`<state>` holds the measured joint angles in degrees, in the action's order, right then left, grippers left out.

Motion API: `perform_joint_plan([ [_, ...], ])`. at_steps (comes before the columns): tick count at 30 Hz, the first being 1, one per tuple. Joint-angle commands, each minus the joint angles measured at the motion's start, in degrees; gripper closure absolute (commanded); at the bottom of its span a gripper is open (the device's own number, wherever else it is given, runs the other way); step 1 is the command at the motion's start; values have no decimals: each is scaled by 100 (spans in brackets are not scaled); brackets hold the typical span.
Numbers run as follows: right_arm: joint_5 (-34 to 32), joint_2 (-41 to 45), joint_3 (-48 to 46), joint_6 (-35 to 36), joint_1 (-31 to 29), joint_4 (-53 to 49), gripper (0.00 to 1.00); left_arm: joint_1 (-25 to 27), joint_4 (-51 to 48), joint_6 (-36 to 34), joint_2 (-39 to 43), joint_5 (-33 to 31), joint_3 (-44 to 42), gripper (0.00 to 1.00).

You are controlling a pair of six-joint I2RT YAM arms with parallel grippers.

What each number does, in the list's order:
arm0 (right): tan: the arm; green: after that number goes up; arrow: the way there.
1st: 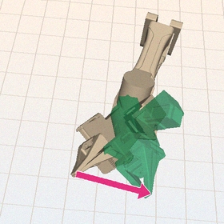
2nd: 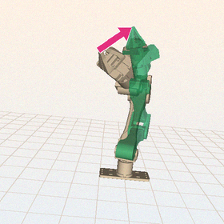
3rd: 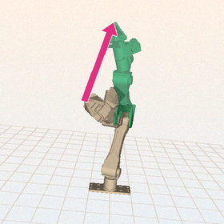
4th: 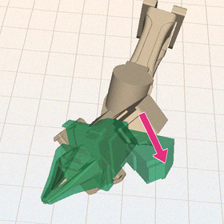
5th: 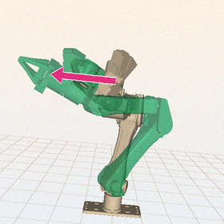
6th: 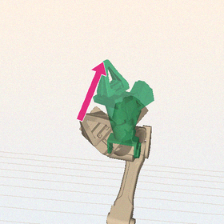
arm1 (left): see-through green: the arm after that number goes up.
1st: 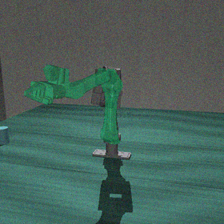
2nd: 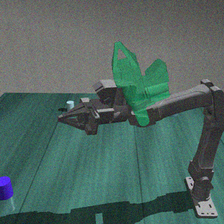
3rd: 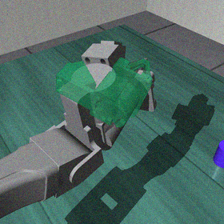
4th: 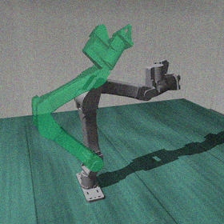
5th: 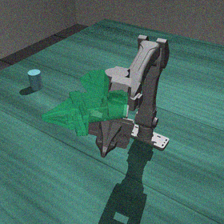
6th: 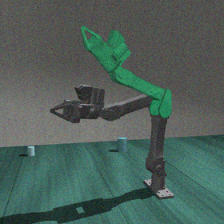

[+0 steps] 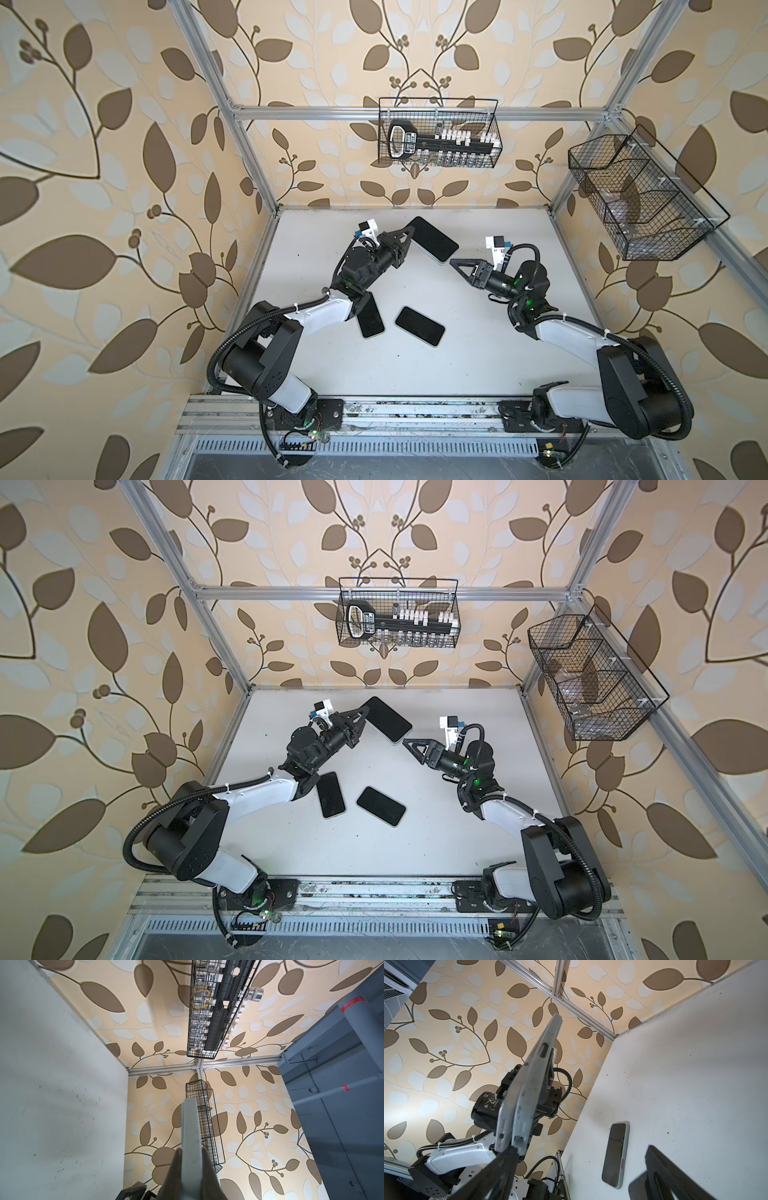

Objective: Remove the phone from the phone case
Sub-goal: 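Hold the cased phone in the left gripper while the right gripper hovers nearby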

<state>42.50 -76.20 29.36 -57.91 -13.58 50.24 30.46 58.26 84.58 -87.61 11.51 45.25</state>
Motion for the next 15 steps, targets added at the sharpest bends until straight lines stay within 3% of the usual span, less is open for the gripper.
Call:
perform_joint_plan([
  [1,75,-94,209,-81,-72,206,4,66,581,50,167,62,318,100],
  [15,127,-360,358,-81,-115,263,5,156,645,85,43,127,411,100],
])
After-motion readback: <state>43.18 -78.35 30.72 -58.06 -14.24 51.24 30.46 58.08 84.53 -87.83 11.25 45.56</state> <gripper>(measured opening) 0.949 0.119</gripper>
